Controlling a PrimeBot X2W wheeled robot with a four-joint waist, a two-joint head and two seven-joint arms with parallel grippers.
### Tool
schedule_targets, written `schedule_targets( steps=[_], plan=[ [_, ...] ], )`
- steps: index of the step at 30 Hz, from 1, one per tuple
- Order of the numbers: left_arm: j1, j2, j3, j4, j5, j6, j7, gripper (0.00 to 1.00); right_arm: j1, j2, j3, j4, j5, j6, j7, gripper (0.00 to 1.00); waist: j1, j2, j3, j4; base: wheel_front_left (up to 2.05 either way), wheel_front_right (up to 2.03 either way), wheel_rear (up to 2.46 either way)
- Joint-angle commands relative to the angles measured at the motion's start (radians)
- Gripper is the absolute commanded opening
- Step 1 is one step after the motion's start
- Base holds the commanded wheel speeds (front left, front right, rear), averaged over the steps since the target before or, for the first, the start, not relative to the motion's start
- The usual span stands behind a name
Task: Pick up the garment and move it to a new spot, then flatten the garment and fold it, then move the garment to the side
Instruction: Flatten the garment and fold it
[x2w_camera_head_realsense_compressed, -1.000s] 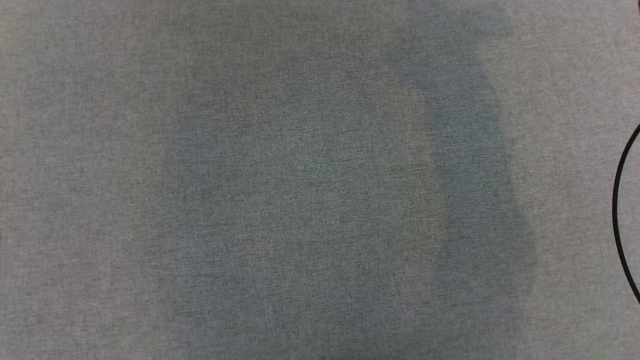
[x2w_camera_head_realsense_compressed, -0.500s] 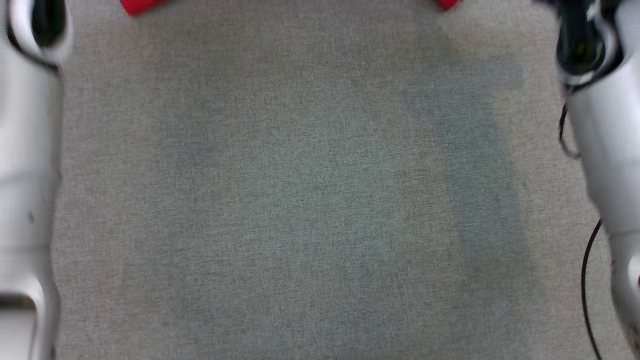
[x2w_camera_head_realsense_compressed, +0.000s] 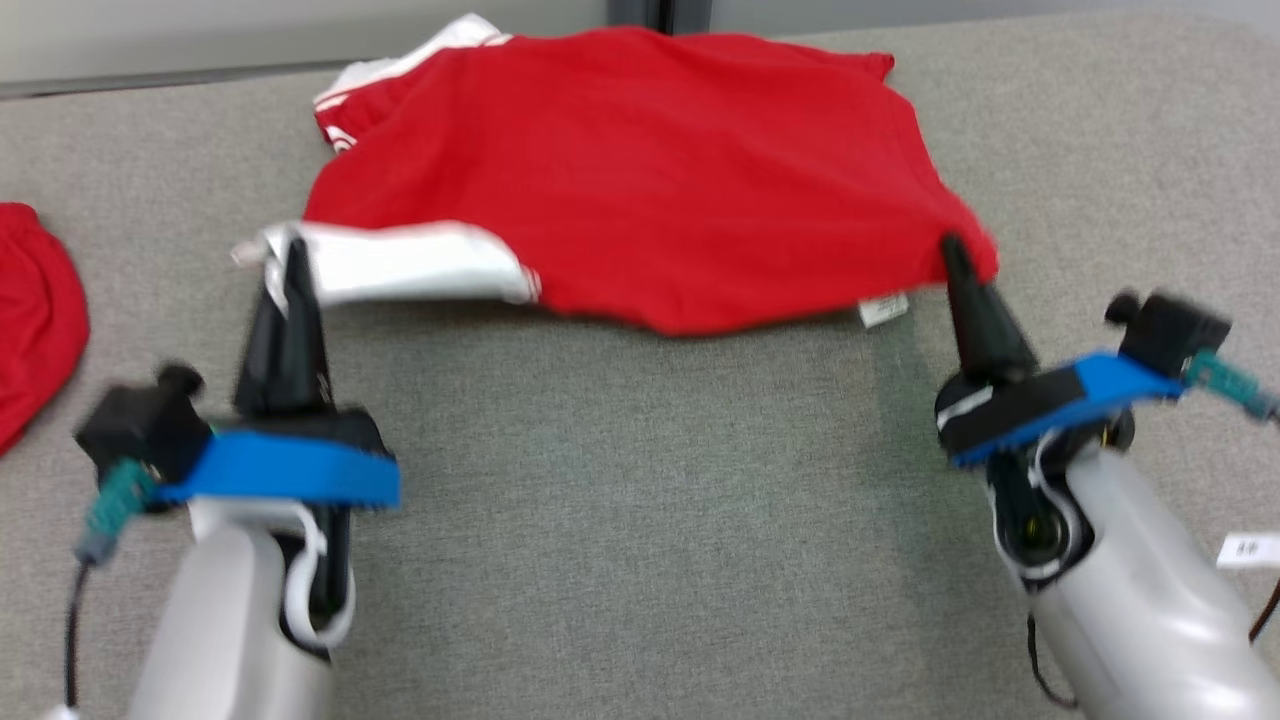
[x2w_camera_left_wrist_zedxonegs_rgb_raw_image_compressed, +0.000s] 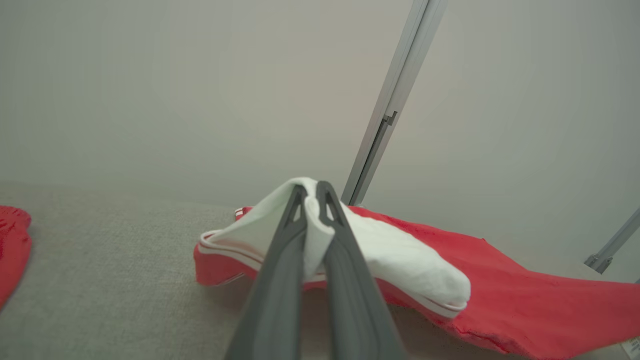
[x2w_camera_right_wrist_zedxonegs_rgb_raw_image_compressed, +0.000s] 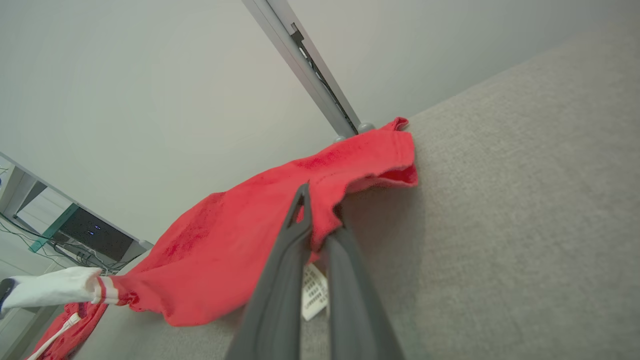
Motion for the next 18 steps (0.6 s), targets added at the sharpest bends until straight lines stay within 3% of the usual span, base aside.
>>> schedule_targets(
  steps=[1,9,18],
  plan=[
    [0.080,-0.021,0.003,-0.017,0.015,-0.005,-0.004,0.00,0.076,-0.013,0.009,-0.020,0.017,0.000,0.000,0.00,0.0003,0.0001,-0.029,-0.001,0.00,0.00,0.00],
    [0.328,-0.086,0.035,-0.039,0.007,-0.014,-0.004,0.00,0.304,-0.019,-0.009,-0.038,0.072,0.000,0.000,0.00,0.0003,0.0001,-0.115,0.015,0.00,0.00,0.00],
    [0.507,-0.103,0.024,-0.063,0.000,-0.018,-0.004,0.00,0.490,-0.044,-0.041,-0.067,0.060,0.000,0.000,0.00,0.0003,0.0001,-0.213,0.031,0.00,0.00,0.00]
  ],
)
